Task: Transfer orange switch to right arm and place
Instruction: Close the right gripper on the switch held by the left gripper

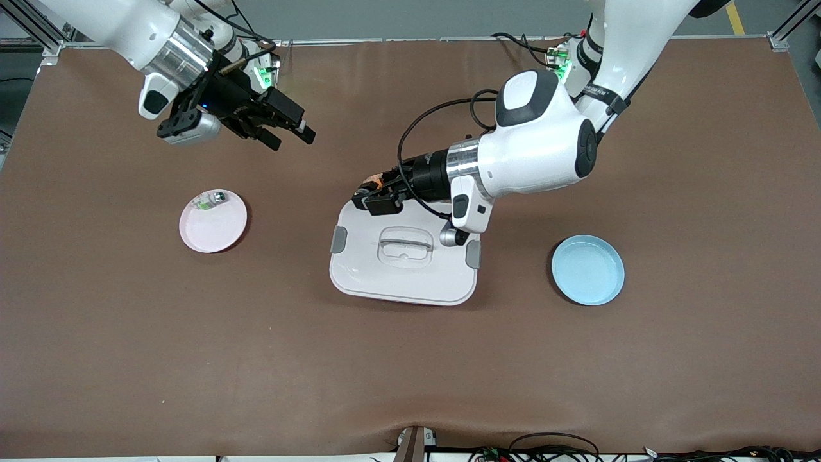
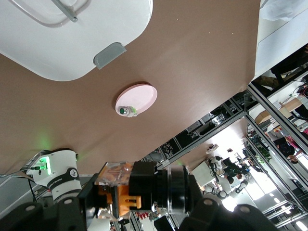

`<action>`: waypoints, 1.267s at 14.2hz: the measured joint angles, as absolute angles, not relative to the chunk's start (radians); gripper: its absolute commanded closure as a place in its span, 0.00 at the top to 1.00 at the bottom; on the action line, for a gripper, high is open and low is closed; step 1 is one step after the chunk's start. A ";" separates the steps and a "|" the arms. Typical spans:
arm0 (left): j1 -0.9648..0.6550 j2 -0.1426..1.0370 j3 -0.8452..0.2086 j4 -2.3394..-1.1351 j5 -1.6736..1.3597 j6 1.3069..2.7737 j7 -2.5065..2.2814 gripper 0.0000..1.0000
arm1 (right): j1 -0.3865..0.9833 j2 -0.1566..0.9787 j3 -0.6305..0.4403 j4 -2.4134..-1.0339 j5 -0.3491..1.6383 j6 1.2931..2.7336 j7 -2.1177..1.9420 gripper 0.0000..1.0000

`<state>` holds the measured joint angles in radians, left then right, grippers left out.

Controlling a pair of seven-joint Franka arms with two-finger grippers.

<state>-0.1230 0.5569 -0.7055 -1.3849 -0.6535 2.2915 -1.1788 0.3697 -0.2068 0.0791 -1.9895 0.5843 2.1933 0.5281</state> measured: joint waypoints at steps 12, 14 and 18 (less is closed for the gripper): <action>-0.151 0.576 -0.705 -1.387 -0.742 2.358 -1.272 0.00 | 0.542 -0.185 0.063 -2.124 0.602 2.602 0.489 1.00; -0.154 0.577 -0.705 -1.387 -0.742 2.358 -1.290 0.00 | 0.516 -0.161 0.058 -2.109 0.602 2.597 0.472 1.00; -0.167 0.577 -0.705 -1.387 -0.742 2.358 -1.303 0.00 | 0.508 -0.091 0.060 -2.032 0.602 2.552 0.482 1.00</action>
